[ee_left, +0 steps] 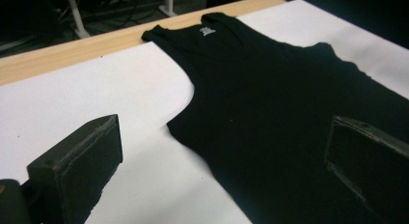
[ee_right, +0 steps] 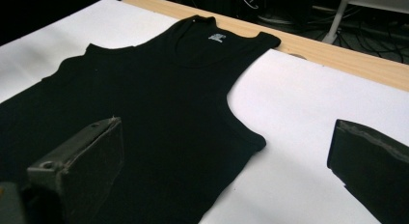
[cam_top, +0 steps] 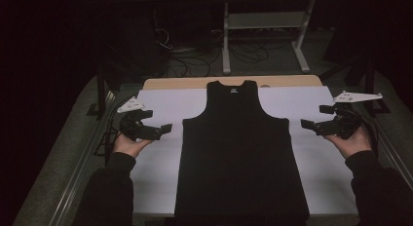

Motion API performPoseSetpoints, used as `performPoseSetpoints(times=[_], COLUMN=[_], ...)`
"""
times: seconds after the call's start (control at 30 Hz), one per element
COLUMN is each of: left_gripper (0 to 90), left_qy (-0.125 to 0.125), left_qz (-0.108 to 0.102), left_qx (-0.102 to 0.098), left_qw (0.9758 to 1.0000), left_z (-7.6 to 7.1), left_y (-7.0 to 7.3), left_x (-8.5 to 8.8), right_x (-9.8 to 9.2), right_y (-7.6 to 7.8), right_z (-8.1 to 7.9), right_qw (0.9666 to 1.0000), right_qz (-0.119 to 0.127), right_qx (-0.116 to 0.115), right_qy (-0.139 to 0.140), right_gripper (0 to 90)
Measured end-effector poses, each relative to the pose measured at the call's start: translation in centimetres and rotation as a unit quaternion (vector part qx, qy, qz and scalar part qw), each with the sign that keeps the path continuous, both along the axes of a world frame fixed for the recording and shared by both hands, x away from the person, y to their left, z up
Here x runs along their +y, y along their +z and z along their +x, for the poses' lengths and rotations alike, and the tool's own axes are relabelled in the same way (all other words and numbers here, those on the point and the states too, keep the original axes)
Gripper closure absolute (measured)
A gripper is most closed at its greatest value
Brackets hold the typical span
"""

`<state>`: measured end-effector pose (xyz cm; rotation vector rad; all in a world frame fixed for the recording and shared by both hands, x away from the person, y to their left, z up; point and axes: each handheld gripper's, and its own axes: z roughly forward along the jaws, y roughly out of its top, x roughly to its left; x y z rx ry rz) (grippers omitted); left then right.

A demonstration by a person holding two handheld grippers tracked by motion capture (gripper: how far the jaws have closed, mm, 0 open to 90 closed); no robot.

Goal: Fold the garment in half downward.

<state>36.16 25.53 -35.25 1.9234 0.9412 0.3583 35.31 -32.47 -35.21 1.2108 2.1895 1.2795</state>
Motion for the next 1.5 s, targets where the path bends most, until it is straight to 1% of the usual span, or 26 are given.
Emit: performPoseSetpoints(times=[0.1,0.23,0.3,0.4,0.5,0.6,0.83,0.9,0.93,0.97,1.03,1.1,1.2,1.33,1.5], left_gripper=[0.0,0.0,0.0,0.0,0.0,0.0,0.0,0.0,0.0,0.0,0.0,0.0,0.0,0.0,0.0], left_qy=[-0.001,-0.002,-0.003,-0.003,-0.003,-0.006,-0.005,-0.003,-0.005,-0.006,-0.008,-0.008,-0.01,-0.01,-0.008], left_qz=[0.011,0.01,0.016,0.015,0.014,0.019,0.018,0.014,0.014,0.019,0.023,0.02,0.02,0.022,0.023], left_qx=[0.0,-0.003,-0.004,-0.005,-0.001,0.002,0.013,0.016,0.021,0.023,0.026,0.027,0.028,0.035,0.039], left_qw=[0.9999,0.9999,0.9999,0.9999,0.9999,0.9998,0.9998,0.9998,0.9997,0.9995,0.9994,0.9994,0.9993,0.9991,0.9989], left_z=[0.3,0.7,0.9,1.2,1.6,2.1,3.1,3.3,3.5,3.7,3.9,4.1,4.4,4.8,5.2], left_y=[-0.1,0.1,0.2,0.3,0.2,0.1,-0.4,-0.6,-0.8,-1.0,-1.2,-1.3,-1.5,-1.9,-2.0], left_x=[-0.2,-0.5,-0.6,-0.7,-0.8,-0.9,-0.9,-0.9,-1.0,-1.0,-1.2,-1.3,-1.5,-1.7,-1.8], right_x=[0.1,0.2,0.1,0.1,0.1,0.2,0.2,0.2,0.2,0.2,0.3,0.3,0.3,0.3,0.2], right_y=[0.0,0.0,-0.1,-0.3,-0.5,-0.7,-1.3,-1.5,-1.6,-1.7,-1.7,-1.6,-1.5,-1.5,-1.6], right_z=[0.3,0.8,1.1,1.3,1.6,1.9,2.7,3.0,3.1,3.3,3.6,3.9,4.4,4.9,5.3], right_qw=[1.0,1.0,1.0,0.9999,0.9998,0.9998,0.9996,0.9995,0.9995,0.9993,0.9992,0.9991,0.999,0.9988,0.9988], right_qz=[-0.002,-0.003,-0.005,-0.004,-0.006,-0.007,-0.006,-0.007,-0.008,-0.012,-0.015,-0.015,-0.016,-0.018,-0.017], right_qx=[0.003,0.005,0.006,0.013,0.016,0.017,0.026,0.03,0.032,0.035,0.037,0.039,0.04,0.044,0.045], right_qy=[0.0,0.0,0.0,-0.003,-0.003,-0.002,-0.004,-0.006,-0.006,-0.006,-0.005,-0.006,-0.008,-0.01,-0.011], right_gripper=[0.0,0.0,0.0,0.0,0.0,0.0,0.0,0.0,0.0,0.0,0.0,0.0,0.0,0.0,0.0])
